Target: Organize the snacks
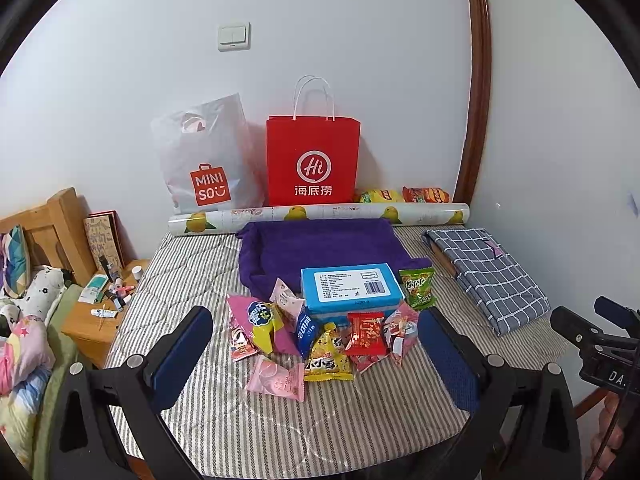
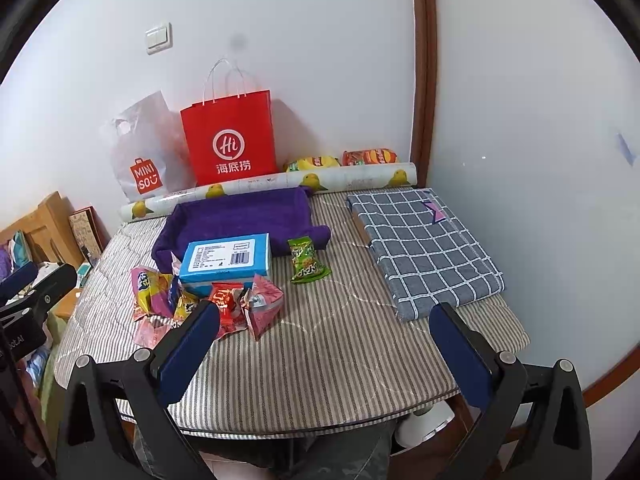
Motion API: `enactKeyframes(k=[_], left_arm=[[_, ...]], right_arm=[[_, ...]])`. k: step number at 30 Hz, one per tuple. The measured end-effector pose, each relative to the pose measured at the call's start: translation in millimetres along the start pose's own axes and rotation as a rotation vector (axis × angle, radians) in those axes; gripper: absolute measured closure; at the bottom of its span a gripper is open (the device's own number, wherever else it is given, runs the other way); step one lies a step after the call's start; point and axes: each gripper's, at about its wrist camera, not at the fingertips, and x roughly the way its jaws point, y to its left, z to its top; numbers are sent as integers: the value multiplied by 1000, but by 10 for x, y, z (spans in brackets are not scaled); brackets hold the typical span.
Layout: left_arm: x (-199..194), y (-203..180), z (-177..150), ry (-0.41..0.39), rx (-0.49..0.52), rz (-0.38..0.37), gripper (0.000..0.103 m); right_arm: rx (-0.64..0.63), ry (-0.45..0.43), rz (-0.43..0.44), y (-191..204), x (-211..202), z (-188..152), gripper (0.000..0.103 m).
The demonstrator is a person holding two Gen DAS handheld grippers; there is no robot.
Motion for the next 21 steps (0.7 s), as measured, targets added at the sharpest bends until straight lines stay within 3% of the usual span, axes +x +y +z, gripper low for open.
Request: enactKeyframes(k=[21], left_arm=[[-6,21,-7,-2,-3,8,0]], right_arm=[[6,-9,13,7,-55,-27,0]])
